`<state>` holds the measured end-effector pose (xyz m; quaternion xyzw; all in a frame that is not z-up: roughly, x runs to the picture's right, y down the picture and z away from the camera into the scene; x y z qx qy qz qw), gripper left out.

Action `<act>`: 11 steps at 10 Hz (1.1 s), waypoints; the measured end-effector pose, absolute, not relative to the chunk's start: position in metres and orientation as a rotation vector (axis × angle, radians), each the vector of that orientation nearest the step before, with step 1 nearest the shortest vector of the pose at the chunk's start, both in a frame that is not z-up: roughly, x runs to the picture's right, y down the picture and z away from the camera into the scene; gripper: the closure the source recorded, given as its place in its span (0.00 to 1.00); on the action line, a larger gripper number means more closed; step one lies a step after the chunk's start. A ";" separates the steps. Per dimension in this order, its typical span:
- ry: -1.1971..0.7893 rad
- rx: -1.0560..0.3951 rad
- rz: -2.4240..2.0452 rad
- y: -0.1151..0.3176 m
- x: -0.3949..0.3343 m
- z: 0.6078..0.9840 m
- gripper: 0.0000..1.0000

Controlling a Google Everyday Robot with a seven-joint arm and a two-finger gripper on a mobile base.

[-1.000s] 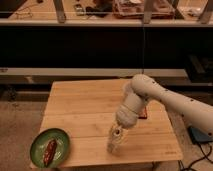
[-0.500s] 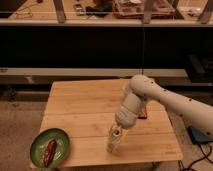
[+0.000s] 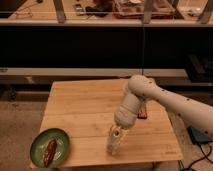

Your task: Stand the bottle upright

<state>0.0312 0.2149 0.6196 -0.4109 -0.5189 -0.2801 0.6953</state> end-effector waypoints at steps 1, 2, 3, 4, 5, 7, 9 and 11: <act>-1.160 -0.919 -0.627 0.215 0.030 0.620 0.26; -1.160 -0.919 -0.629 0.215 0.030 0.620 0.26; -1.159 -0.919 -0.630 0.215 0.029 0.620 0.26; -1.156 -0.916 -0.633 0.214 0.030 0.620 0.26; -1.155 -0.910 -0.636 0.212 0.029 0.620 0.26; -1.158 -0.893 -0.637 0.207 0.032 0.618 0.26; -1.159 -0.888 -0.634 0.206 0.034 0.618 0.26; -1.160 -0.889 -0.636 0.206 0.033 0.618 0.26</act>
